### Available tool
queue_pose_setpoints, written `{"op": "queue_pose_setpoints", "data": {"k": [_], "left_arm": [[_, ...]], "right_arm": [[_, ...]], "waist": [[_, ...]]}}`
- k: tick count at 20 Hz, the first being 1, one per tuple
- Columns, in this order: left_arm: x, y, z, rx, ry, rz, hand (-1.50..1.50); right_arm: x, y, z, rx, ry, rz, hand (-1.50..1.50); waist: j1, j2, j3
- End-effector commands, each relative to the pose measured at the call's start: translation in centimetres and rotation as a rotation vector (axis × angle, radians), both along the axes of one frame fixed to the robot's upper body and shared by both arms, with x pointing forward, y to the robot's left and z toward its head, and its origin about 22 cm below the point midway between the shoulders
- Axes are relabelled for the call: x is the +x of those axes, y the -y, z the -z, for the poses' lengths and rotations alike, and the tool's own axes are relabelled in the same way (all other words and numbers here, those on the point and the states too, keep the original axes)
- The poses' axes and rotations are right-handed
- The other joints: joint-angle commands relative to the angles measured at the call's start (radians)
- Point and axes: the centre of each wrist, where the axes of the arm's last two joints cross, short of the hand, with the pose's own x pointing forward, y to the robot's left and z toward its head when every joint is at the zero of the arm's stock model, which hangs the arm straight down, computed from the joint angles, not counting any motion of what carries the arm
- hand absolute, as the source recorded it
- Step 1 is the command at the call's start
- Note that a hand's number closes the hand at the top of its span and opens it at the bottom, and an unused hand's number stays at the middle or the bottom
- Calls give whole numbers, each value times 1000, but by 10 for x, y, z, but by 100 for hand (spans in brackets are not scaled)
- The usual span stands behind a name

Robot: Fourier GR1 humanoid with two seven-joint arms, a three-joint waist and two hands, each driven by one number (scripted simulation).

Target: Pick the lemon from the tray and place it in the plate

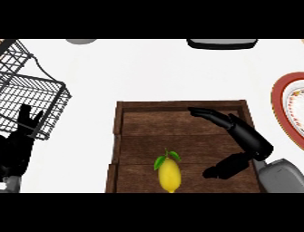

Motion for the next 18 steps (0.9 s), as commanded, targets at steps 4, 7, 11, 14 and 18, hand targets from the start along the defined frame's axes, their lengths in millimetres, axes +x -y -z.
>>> {"op": "queue_pose_setpoints", "data": {"k": [4,7,11,14,18], "left_arm": [[36,28,-26,-63,-3,124,0],[41,26,-25,-79,-7,124,0],[39,27,-19,-72,2,124,0],[42,25,-29,-71,12,127,0],[42,34,-27,-78,4,132,0]], "right_arm": [[-5,-5,-36,-186,38,-40,-150],[-13,-28,-42,-248,9,-52,-150],[-11,-39,-46,-388,-31,-82,-150],[-20,-44,-49,-469,-31,-110,-150],[-24,-66,-62,-583,23,-84,-150]], "waist": [[-15,3,3],[-16,3,3],[-9,5,3],[-10,5,3],[-10,4,3]]}}
